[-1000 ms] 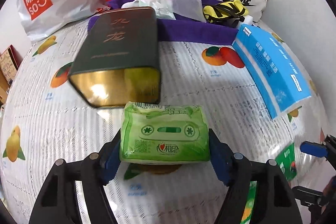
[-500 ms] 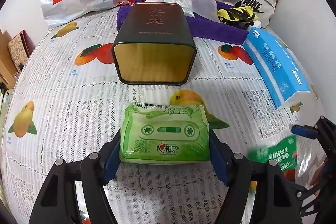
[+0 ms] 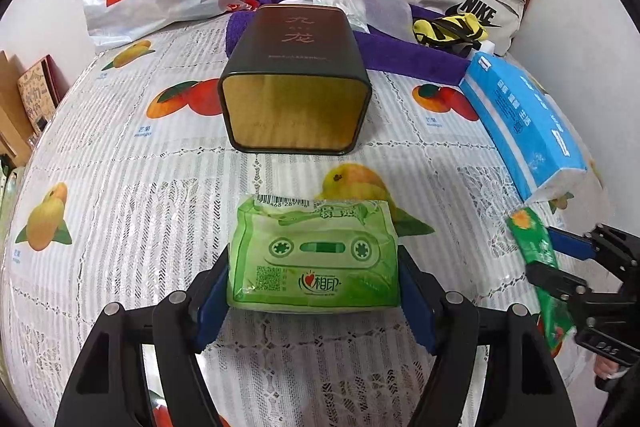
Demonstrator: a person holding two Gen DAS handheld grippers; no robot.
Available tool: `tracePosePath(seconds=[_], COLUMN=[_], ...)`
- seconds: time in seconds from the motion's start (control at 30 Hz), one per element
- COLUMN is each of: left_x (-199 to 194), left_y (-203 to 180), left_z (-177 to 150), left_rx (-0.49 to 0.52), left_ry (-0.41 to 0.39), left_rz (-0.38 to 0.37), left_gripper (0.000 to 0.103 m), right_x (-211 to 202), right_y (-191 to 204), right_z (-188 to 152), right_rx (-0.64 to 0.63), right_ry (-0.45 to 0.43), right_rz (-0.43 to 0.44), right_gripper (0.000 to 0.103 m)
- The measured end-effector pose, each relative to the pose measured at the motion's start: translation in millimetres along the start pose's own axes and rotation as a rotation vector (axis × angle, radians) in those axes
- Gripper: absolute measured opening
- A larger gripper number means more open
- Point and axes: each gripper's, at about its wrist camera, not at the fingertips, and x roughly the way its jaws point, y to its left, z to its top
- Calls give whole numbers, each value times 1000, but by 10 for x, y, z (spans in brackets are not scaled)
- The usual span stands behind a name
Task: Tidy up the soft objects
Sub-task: 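Grasp the green snack packet with right tool while left holds wipes pack, then carry the wipes pack and snack packet over the purple towel with both tools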
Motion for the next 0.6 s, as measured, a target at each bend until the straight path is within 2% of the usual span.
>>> tracePosePath(seconds=[0.1, 0.17, 0.3, 0.5, 0.57, 0.6], left_x=[2, 3, 7, 15, 14, 11], left_y=[-29, -43, -68, -79, -91, -84], left_z=[-33, -49, -75, -89, -91, -87], left_rx=[10, 18, 35, 30, 31, 27], left_ry=[-26, -39, -61, -84, -86, -89], left_rz=[14, 25, 44, 49, 53, 50], left_gripper=[72, 73, 74, 78, 78, 78], right_x=[-35, -45, -80, -110, -121, -128], right_y=[25, 59, 127, 144, 142, 138], right_z=[-87, -123, -223, -326, -348, -356], right_rx=[6, 21, 45, 71, 95, 102], right_ry=[-12, -22, -10, -55, -79, -91], right_rz=[-29, -47, -93, -134, -158, -164], right_gripper=[42, 45, 71, 71, 67, 60])
